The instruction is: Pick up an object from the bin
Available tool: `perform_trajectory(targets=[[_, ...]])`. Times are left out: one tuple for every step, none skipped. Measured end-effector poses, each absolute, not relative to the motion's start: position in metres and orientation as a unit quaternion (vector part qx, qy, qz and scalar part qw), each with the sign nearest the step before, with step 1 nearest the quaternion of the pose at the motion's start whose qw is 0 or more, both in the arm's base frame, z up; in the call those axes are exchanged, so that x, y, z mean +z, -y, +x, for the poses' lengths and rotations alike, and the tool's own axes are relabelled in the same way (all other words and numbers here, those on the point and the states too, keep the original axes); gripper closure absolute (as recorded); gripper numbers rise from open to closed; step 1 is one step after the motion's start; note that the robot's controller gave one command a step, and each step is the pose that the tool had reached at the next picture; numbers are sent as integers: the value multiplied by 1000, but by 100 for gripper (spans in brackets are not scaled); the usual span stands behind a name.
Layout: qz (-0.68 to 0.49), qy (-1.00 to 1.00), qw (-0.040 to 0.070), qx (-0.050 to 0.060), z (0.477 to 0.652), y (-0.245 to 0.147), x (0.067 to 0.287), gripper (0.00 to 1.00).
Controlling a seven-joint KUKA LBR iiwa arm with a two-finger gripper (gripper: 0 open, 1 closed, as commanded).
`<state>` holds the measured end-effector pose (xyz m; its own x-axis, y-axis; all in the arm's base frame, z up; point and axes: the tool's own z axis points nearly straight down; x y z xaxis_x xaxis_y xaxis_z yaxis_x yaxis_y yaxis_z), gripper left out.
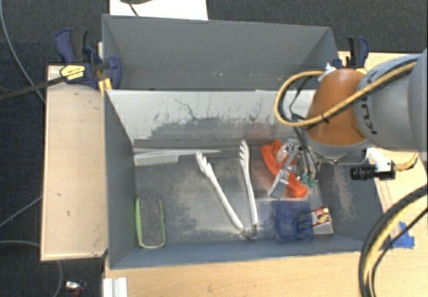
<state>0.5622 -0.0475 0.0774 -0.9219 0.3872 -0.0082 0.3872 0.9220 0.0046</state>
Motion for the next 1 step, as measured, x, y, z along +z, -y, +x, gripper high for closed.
perform_trajectory(targets=[[173, -985, 10, 2, 556, 29, 73, 100]])
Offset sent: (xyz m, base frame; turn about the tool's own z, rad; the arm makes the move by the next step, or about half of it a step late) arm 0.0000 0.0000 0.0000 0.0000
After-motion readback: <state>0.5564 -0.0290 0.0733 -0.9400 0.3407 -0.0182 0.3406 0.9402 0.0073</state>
